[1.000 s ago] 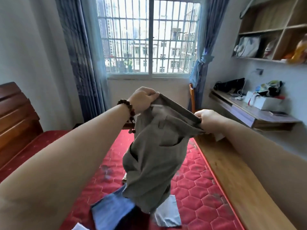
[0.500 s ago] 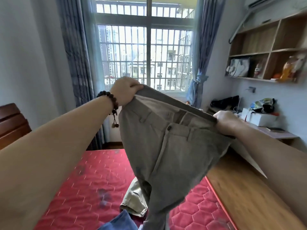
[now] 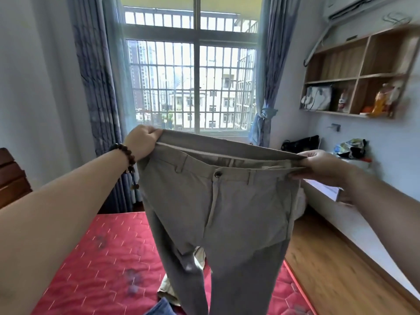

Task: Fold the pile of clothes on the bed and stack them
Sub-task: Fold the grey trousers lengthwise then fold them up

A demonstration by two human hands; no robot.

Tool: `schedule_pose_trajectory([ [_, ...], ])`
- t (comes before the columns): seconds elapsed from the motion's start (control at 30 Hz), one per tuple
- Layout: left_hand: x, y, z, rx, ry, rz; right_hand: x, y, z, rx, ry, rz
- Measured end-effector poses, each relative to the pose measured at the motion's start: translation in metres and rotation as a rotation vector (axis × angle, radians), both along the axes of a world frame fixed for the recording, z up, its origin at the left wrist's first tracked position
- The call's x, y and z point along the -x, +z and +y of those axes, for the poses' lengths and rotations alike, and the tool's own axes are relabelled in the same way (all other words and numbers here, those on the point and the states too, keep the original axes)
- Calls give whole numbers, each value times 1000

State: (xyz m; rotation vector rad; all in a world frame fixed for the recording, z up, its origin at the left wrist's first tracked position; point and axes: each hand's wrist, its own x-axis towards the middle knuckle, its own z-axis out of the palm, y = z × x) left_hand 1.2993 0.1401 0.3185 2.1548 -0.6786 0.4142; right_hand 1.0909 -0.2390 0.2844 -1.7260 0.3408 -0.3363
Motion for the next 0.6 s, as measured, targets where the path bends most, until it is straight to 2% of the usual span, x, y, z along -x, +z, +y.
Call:
schedule_pose_trajectory([
  [0.07, -5, -4, 9, 5, 6, 45, 7, 5, -12, 16, 132, -1],
  [0.17, -6, -1, 24, -88, -74, 59, 17, 15, -12, 217, 156, -2],
  [0.23, 2, 4, 32, -235, -166, 9, 22, 18, -1, 302, 105, -97],
  [0.3, 9, 7, 36, -362, -257, 4, 26, 18, 7, 298, 9, -242],
  [0.4, 9, 0, 34, -473, -313, -58, 31, 16, 10, 366, -154, -313],
  [0.47, 5, -5, 31, -406, -344, -89, 35, 14, 12, 403, -255, -332],
  [0.6, 2, -18, 20, -43, -378, 92, 46, 6, 10, 487, -449, -329],
])
